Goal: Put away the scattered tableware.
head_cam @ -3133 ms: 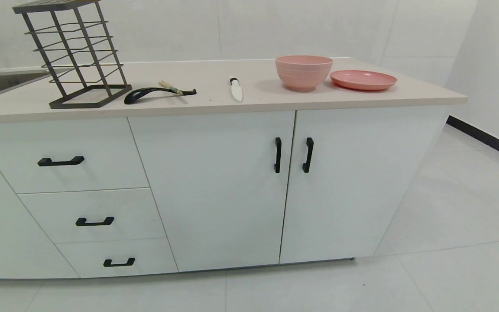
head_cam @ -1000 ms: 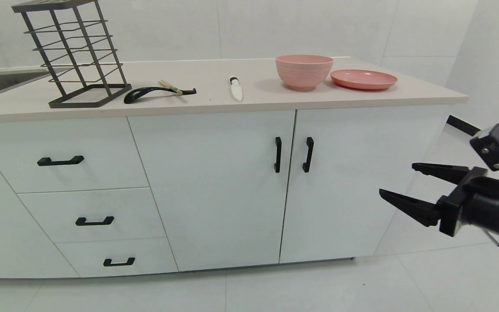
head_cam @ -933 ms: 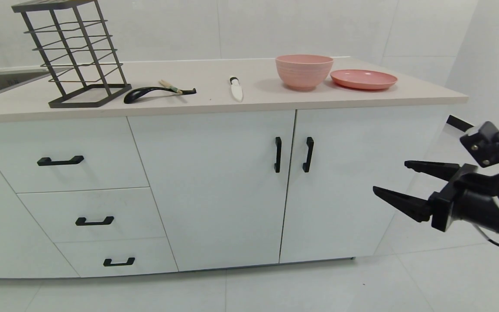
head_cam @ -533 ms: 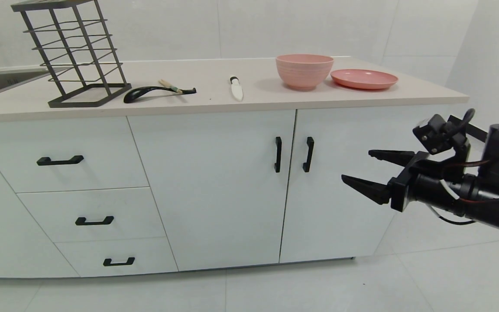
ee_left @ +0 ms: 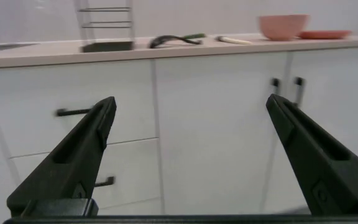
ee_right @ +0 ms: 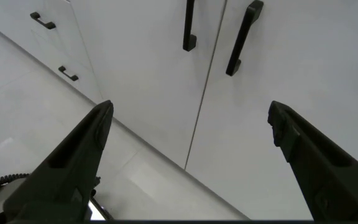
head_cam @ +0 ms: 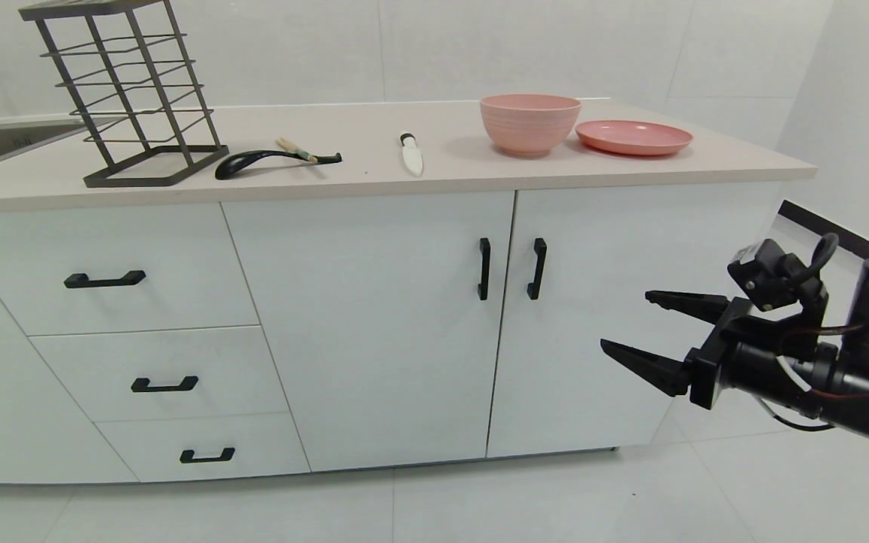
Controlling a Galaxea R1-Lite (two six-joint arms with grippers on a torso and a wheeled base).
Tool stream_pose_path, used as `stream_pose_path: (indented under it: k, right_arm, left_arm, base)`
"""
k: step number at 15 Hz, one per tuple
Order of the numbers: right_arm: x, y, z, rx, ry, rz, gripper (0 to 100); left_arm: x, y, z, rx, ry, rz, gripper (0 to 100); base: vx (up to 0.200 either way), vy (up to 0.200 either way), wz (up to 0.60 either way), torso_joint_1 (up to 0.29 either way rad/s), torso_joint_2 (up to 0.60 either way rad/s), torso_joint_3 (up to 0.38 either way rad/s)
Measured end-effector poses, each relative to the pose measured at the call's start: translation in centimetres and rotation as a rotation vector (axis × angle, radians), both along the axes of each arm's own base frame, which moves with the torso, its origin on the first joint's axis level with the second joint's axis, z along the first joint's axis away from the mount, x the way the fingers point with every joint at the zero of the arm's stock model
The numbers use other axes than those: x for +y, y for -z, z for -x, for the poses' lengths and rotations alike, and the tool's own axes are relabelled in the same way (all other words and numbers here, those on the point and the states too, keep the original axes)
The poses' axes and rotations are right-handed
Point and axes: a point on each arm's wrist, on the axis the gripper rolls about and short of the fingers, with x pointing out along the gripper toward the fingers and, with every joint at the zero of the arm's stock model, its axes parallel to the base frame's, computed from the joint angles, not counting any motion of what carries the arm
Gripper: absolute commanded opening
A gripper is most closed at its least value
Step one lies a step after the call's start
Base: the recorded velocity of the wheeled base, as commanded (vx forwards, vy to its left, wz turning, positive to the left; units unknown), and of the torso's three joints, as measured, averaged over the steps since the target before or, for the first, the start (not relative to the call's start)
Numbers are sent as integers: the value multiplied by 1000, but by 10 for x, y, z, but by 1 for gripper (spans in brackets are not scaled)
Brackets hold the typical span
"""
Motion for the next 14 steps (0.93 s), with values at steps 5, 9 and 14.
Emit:
stream_pose_path:
  k: [5,9,14]
  right_arm:
    - [-1,1,1,2,-9,-3,100]
    - [-4,0,5,-13,-21,-9,100]
    - [-9,5,16,-8,-41,-2,100]
  left_arm:
    - [0,-26,-29,160,285,-23,100]
    - [-7,-47,-56,252,390,-47,100]
    - [-24,-69,-103,279,424,-141,100]
  base:
    - [0,0,0,0,0,0]
    - [0,0,0,0,0,0]
    - [0,0,0,0,0,0]
